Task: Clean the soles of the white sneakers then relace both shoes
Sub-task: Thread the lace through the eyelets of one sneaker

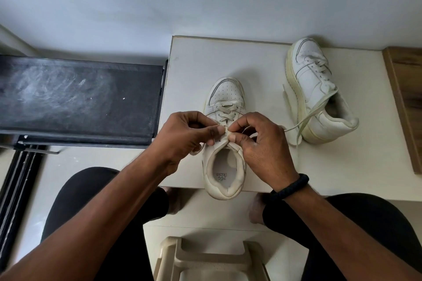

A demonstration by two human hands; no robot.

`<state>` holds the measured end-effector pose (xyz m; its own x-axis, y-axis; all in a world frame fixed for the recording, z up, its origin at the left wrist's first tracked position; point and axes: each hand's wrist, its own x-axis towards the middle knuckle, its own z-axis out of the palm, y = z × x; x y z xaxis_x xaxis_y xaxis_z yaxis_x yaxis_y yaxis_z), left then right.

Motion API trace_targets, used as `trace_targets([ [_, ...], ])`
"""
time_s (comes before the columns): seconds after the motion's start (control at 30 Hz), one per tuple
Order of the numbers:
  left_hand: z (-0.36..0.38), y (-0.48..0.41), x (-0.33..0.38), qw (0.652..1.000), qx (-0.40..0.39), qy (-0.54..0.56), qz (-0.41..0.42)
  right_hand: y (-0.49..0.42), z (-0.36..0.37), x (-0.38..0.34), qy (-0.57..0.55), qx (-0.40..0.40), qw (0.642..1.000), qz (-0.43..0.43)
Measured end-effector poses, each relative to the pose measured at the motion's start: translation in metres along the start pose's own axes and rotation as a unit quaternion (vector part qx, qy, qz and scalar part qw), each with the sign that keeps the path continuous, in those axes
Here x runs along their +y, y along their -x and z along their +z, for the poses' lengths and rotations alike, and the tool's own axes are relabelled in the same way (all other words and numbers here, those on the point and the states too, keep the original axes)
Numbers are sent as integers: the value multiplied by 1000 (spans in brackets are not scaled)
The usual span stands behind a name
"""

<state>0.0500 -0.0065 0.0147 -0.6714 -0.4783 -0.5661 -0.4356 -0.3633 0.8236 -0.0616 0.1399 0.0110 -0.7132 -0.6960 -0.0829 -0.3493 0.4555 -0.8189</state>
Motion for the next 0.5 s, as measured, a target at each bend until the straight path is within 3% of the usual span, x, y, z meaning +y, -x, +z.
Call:
trace_targets([
  [0.17,-1,0,0,999,-31,-19,32,3,4,4,23,42,998,-29],
  [0.5,-1,-5,1,952,6,-237,195,3,4,9,27,60,994,-84],
])
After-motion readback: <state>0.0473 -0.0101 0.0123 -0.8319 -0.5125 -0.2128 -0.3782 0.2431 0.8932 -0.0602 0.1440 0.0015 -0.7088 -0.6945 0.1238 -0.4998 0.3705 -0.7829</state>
